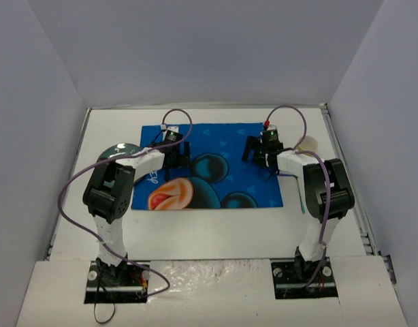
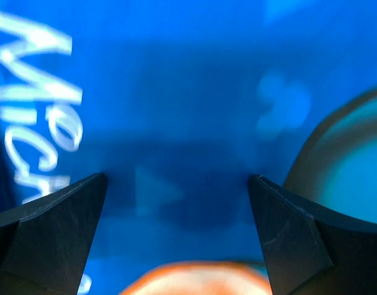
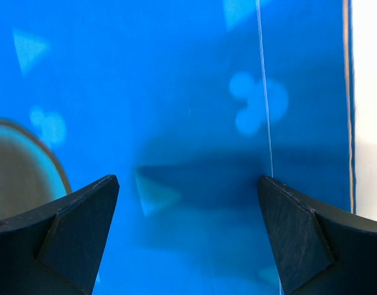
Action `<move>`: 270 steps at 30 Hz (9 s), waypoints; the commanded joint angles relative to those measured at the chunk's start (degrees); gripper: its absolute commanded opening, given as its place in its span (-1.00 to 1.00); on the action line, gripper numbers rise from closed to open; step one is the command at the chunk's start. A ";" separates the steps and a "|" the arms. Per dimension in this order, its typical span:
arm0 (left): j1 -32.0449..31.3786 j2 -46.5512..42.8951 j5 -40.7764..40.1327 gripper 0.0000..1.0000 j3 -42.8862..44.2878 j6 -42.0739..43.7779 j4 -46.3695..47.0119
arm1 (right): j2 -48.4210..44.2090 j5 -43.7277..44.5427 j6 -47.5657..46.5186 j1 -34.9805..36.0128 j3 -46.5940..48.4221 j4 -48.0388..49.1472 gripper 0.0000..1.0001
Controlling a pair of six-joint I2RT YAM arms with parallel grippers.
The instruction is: Set the dinner table for one person
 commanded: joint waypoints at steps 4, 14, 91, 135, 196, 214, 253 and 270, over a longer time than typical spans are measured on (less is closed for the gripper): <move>1.92 6.70 1.56 0.94 10.53 0.10 0.32 | 7.58 0.63 1.40 -2.84 6.62 1.93 0.86; 4.38 15.46 5.00 0.94 21.02 0.59 -1.65 | 14.34 -0.61 1.75 -7.47 13.36 1.48 0.87; 8.18 16.79 5.88 0.94 19.63 -9.43 -1.28 | 18.25 -4.35 1.21 -9.49 19.61 -0.10 0.96; 3.82 -24.06 3.49 0.94 -22.87 -9.21 4.89 | -23.01 -5.61 9.22 -7.66 -23.17 9.45 1.00; 6.07 -37.37 0.61 0.94 -12.62 -12.85 -3.66 | -40.71 -5.97 4.96 -12.44 -15.30 -2.07 1.00; 35.53 -57.20 10.55 0.94 -42.98 -27.58 8.21 | -48.71 -14.48 2.62 -2.33 -12.06 -1.67 1.00; 45.62 -26.77 20.17 -1.00 -51.89 -42.30 50.67 | -49.65 -13.70 0.14 3.17 -13.92 -1.24 1.00; 40.85 -35.86 33.66 -1.00 -33.20 -40.62 43.01 | -50.09 -13.21 0.96 3.17 -13.59 -1.11 1.00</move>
